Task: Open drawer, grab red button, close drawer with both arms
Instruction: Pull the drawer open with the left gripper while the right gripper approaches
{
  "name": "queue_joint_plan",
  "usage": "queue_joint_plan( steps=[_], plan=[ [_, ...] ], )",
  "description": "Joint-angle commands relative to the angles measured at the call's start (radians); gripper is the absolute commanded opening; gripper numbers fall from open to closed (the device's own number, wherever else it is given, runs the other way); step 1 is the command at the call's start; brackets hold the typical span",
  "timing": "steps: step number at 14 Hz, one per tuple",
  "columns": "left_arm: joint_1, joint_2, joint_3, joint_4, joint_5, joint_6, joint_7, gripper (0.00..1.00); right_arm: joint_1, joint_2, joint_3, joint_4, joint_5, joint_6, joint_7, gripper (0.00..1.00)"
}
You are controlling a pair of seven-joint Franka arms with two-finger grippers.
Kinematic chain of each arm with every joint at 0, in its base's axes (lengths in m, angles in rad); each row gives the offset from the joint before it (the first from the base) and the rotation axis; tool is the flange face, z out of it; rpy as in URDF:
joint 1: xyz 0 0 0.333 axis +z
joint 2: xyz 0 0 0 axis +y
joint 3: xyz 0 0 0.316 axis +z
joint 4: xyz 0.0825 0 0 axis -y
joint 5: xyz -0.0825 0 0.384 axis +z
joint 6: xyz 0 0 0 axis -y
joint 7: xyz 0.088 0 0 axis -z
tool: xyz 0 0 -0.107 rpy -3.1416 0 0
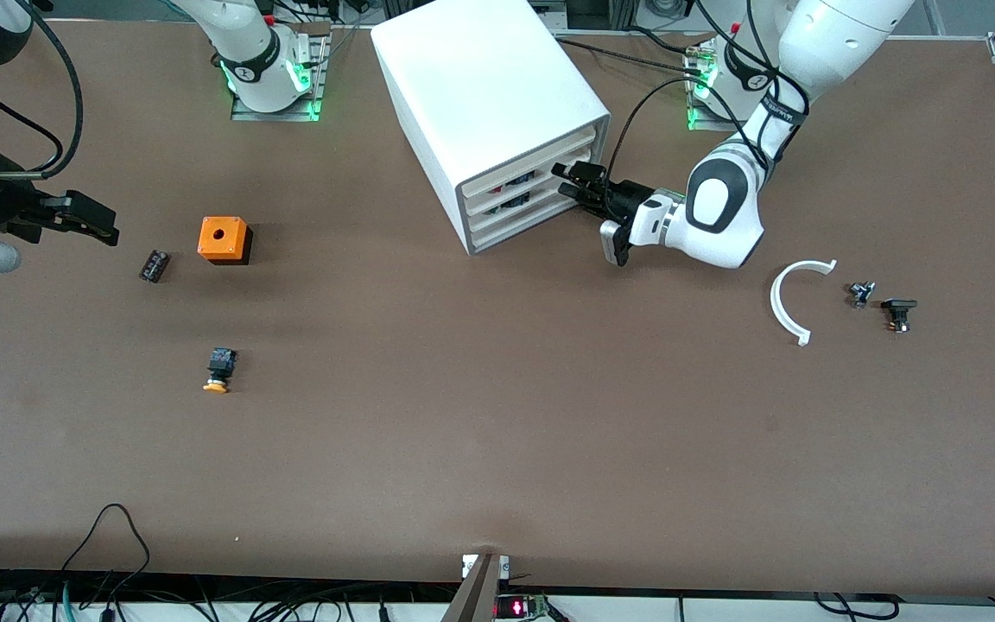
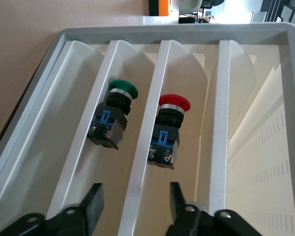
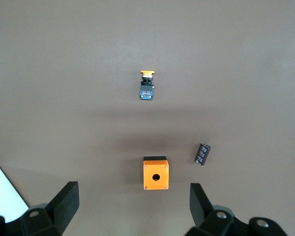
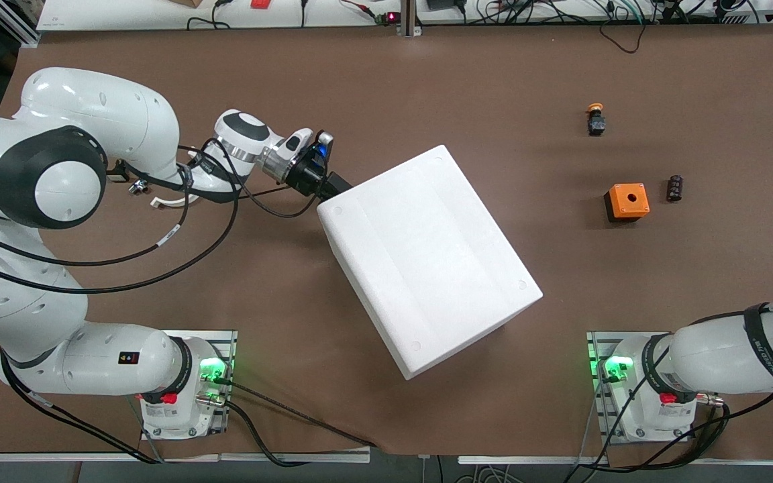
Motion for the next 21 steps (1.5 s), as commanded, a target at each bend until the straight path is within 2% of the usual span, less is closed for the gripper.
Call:
queue_joint_plan(
  steps=[1, 5, 6, 7, 8, 11, 15, 18, 21],
  plan=[
    [0.002, 0.024, -0.004, -0.013, -0.027, -0.016, 0.076, 0.55, -0.001, 0.01, 0.007, 0.024, -0.007, -0.004, 0.017, 1.0],
    [-0.013, 0.03, -0.007, -0.014, -0.033, -0.016, 0.093, 0.44, 0.001, 0.013, 0.009, 0.018, -0.016, -0.004, 0.017, 1.0],
    [-0.015, 0.03, -0.009, -0.014, -0.039, -0.016, 0.095, 0.37, 0.001, 0.03, 0.009, 0.018, -0.016, -0.013, 0.008, 1.0],
    [-0.015, 0.028, -0.01, -0.016, -0.039, -0.016, 0.095, 0.21, 0.001, 0.036, 0.009, 0.01, -0.018, -0.019, 0.002, 1.0],
    [-0.015, 0.031, -0.01, -0.014, -0.039, -0.016, 0.095, 0.0, -0.001, 0.036, 0.009, -0.004, -0.018, -0.021, 0.001, 1.0],
    [-0.007, 0.047, -0.01, -0.005, -0.039, -0.017, 0.09, 0.0, 0.028, 0.039, 0.01, -0.005, -0.007, -0.005, 0.031, 1.0],
    [0.047, 0.062, 0.002, 0.072, -0.014, -0.019, 0.051, 0.0, 0.148, 0.095, 0.009, 0.01, -0.012, 0.001, 0.299, 1.0],
    [0.122, 0.117, 0.002, 0.17, 0.127, -0.019, -0.009, 0.0, 0.211, 0.164, 0.01, 0.083, -0.01, 0.008, 0.474, 1.0],
    [0.179, 0.154, 0.003, 0.236, 0.193, -0.019, -0.023, 0.0, 0.298, 0.252, 0.01, 0.18, -0.009, 0.03, 0.691, 1.0]
  ],
)
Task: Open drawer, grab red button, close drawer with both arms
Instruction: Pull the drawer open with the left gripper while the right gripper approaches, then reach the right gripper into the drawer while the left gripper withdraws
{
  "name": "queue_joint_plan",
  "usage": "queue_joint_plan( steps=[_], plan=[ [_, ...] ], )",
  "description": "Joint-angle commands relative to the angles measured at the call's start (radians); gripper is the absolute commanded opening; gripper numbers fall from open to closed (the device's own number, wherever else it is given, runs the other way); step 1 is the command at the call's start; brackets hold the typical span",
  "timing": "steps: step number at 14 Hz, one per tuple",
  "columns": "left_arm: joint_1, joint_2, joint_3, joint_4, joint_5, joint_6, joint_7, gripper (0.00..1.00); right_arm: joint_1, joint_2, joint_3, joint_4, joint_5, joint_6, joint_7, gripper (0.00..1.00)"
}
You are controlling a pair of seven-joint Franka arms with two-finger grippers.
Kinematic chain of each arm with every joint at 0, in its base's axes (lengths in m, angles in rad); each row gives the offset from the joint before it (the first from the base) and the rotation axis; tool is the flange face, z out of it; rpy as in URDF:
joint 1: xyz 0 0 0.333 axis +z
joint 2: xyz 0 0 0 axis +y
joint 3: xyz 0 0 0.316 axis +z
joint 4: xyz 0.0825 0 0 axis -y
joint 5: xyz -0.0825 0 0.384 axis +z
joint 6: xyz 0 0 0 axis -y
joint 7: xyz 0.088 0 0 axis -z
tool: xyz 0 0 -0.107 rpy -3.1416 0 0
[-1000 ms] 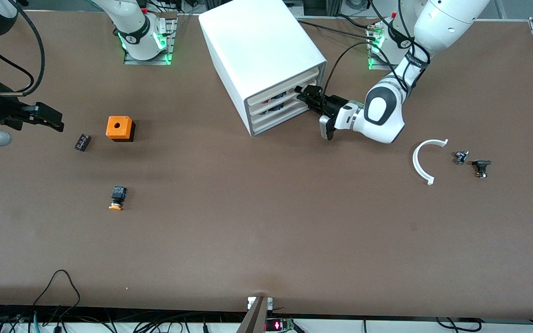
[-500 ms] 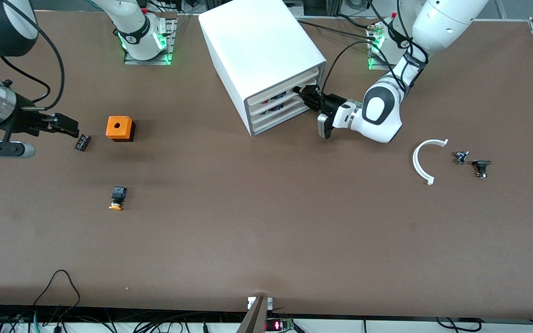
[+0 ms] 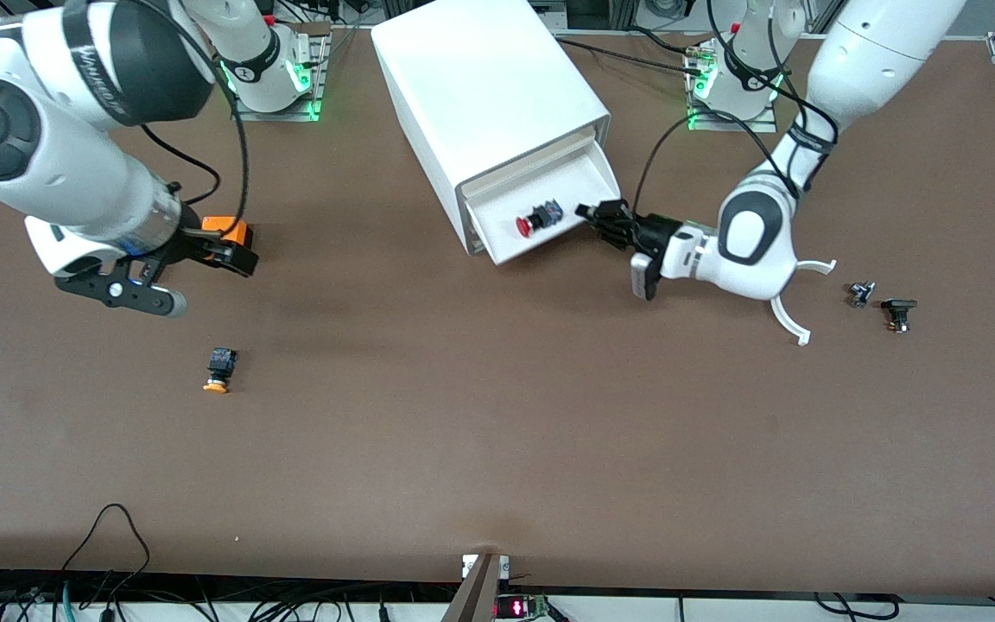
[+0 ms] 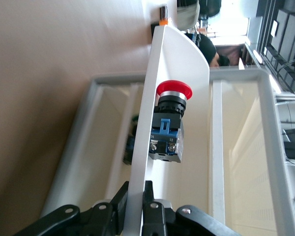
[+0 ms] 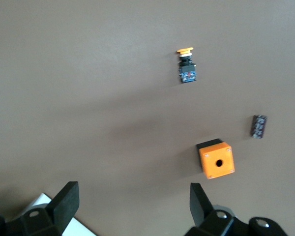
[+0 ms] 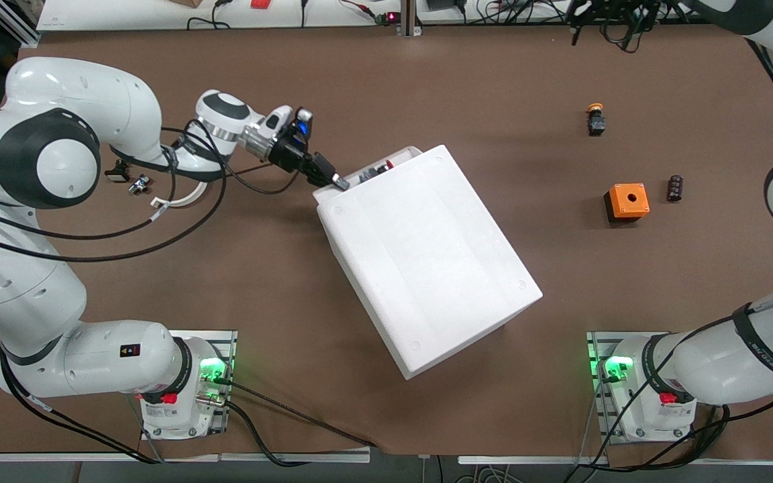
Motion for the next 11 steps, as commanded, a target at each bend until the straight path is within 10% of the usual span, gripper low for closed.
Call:
queue_joint_plan(
  steps=[1, 4, 5, 11],
  plan=[
    [0.039, 0.069, -0.002, 0.104, 0.08, -0.003, -0.064, 0.0, 0.084, 0.106, -0.004, 0.131, -0.007, 0.027, 0.23, 1.0],
    [0.055, 0.085, -0.002, 0.145, 0.099, -0.009, -0.082, 0.02, 0.153, 0.158, -0.004, 0.139, 0.054, 0.174, 0.461, 1.0],
    [0.056, 0.085, -0.004, 0.144, 0.099, -0.01, -0.087, 0.99, 0.173, 0.17, -0.004, 0.141, 0.071, 0.214, 0.511, 1.0],
    [0.061, 0.045, -0.002, 0.234, 0.183, -0.153, -0.334, 1.0, 0.328, 0.253, -0.002, 0.144, 0.094, 0.489, 0.846, 1.0]
  ],
)
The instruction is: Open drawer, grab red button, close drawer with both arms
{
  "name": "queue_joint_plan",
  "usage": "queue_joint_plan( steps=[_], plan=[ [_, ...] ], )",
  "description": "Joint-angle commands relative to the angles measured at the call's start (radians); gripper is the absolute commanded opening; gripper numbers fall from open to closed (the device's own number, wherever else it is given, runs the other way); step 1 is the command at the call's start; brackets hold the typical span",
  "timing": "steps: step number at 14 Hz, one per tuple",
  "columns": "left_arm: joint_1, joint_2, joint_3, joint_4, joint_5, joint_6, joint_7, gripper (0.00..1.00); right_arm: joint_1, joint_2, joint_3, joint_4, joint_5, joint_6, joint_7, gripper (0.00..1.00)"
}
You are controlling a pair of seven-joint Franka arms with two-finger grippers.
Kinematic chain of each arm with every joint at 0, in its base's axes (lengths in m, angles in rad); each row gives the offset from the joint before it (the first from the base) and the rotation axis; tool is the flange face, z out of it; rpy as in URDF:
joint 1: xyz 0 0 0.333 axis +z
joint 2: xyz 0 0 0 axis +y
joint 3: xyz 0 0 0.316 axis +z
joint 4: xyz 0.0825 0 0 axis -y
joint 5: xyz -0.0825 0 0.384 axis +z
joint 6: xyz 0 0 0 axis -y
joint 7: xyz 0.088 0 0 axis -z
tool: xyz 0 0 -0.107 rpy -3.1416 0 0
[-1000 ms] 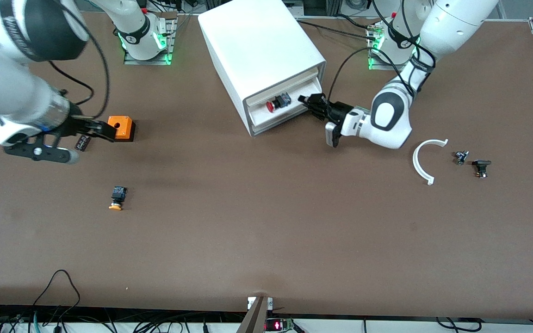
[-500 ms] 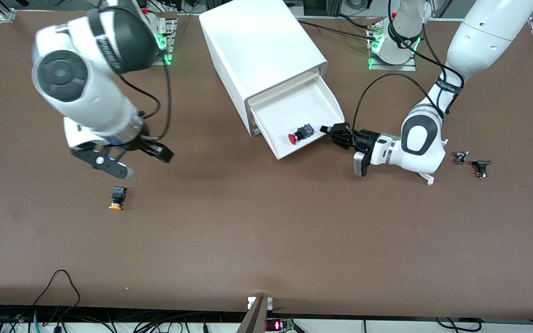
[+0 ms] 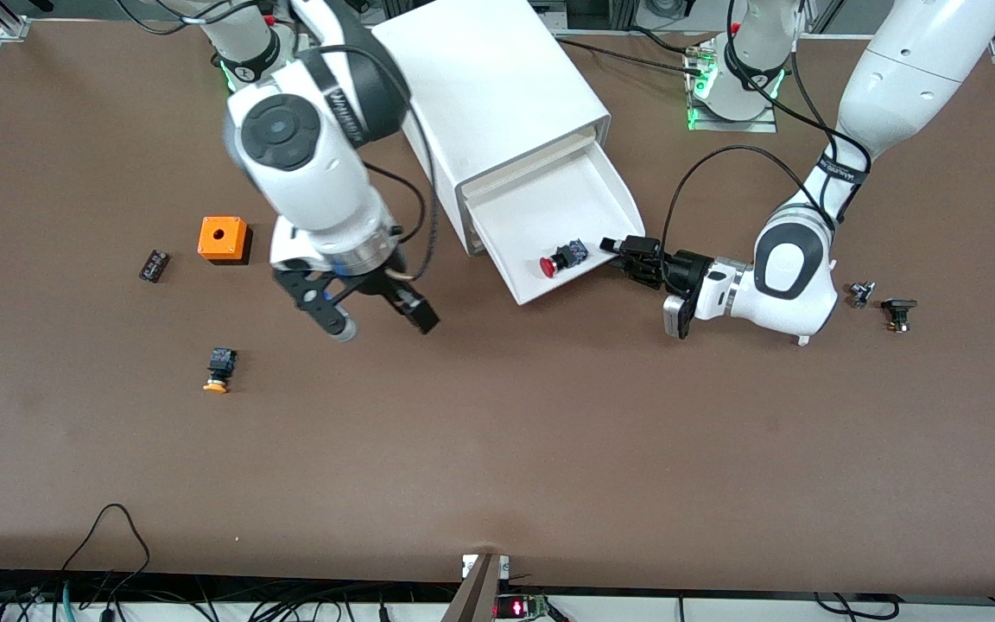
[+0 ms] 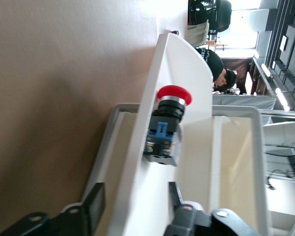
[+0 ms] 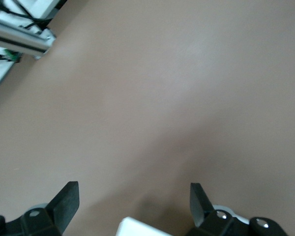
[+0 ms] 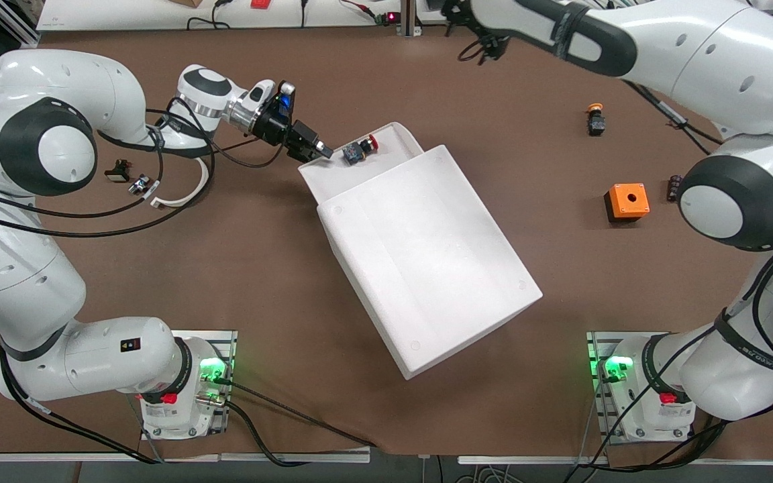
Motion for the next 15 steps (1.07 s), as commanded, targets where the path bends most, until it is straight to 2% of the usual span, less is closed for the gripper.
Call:
queue_joint_plan(
  steps=[1, 4, 7, 10, 13, 15],
  plan=[
    [0.017, -0.032, -0.004, 0.133, 0.158, -0.148, -0.265, 1.0, 0.081, 0.062, -0.008, 0.047, 0.017, 0.058, 0.126, 1.0],
    [0.02, -0.045, -0.006, 0.302, 0.347, -0.286, -0.52, 1.0, 0.16, 0.14, -0.008, 0.13, 0.055, 0.074, 0.243, 1.0],
    [0.017, -0.076, -0.018, 0.417, 0.525, -0.342, -0.703, 1.0, 0.198, 0.199, -0.008, 0.176, 0.107, 0.074, 0.269, 1.0],
    [0.011, -0.094, -0.019, 0.498, 0.683, -0.36, -0.762, 1.0, 0.23, 0.239, 0.016, 0.184, 0.112, 0.072, 0.275, 1.0],
    [-0.042, -0.102, -0.038, 0.573, 1.023, -0.359, -0.754, 1.0, 0.259, 0.28, 0.025, 0.184, 0.112, 0.093, 0.316, 1.0],
    [-0.072, -0.093, -0.036, 0.607, 1.14, -0.351, -0.749, 1.0, 0.275, 0.306, 0.025, 0.184, 0.112, 0.11, 0.336, 1.0]
  ],
)
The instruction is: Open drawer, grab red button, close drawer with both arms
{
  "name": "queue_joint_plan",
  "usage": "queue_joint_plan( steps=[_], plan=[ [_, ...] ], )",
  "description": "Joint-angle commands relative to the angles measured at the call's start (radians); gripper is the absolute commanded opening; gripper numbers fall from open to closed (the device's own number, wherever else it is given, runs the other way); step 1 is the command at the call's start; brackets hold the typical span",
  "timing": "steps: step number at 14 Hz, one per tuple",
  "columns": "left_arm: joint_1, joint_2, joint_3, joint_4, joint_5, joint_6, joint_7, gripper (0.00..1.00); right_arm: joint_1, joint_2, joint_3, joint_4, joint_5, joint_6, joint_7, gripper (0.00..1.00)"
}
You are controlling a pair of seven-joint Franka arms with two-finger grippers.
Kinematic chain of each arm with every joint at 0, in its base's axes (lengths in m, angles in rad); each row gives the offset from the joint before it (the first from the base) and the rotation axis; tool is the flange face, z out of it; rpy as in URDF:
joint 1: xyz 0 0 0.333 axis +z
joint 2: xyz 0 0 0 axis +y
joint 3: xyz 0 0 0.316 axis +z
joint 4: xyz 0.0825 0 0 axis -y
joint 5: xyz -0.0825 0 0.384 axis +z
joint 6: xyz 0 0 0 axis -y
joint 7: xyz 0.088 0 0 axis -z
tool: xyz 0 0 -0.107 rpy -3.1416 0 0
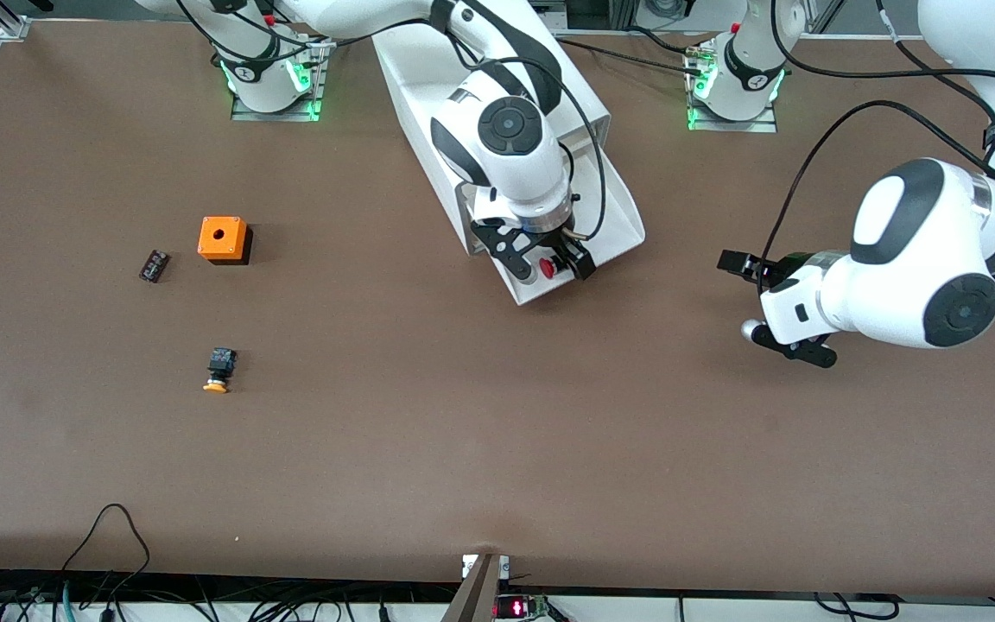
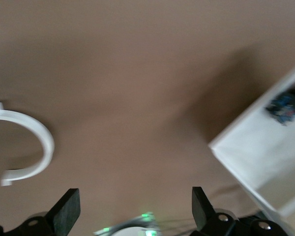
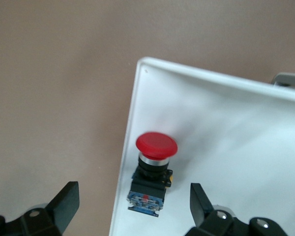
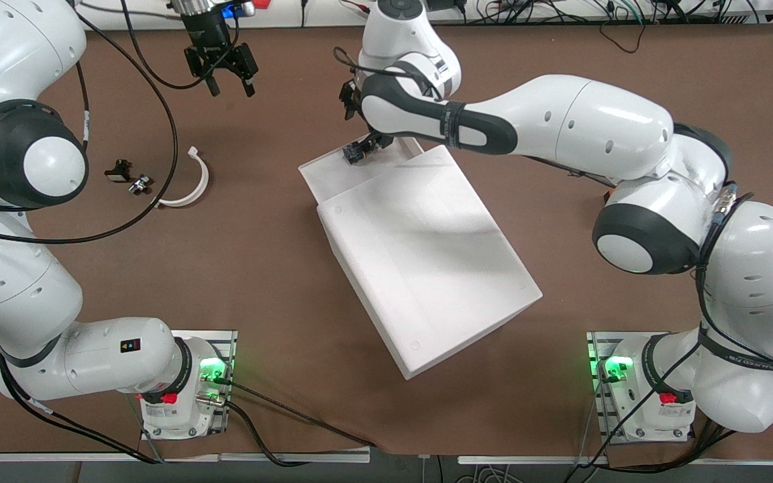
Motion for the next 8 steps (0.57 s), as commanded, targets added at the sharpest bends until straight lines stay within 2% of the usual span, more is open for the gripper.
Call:
queue_joint_plan(
  steps=[1, 2, 4, 5, 7, 8],
  plan=[
    [-0.036, 0.021, 0.003, 0.057, 0.116, 0.026, -0.01, 1.0, 0.022, 0.056, 0.001, 0.044, 0.011, 0.025, 0.044, 1.0],
    [-0.028, 0.036, 0.004, 0.073, 0.114, 0.104, -0.012, 1.0, 0.024, 0.064, 0.001, 0.044, 0.012, 0.028, 0.055, 1.0],
    [-0.024, 0.055, 0.006, 0.085, 0.116, 0.137, -0.023, 1.0, 0.026, 0.07, 0.001, 0.043, 0.012, 0.026, 0.055, 0.95],
    [-0.024, 0.055, 0.006, 0.082, 0.113, 0.139, -0.03, 1.0, 0.032, 0.071, 0.001, 0.043, 0.012, 0.028, 0.052, 0.78],
    [-0.024, 0.058, 0.006, 0.078, 0.113, 0.142, -0.047, 1.0, 0.032, 0.071, 0.003, 0.043, 0.012, 0.028, 0.044, 0.23],
    [-0.024, 0.056, 0.006, 0.077, 0.114, 0.142, -0.058, 1.0, 0.032, 0.068, 0.003, 0.044, 0.012, 0.028, 0.043, 0.04]
  ],
)
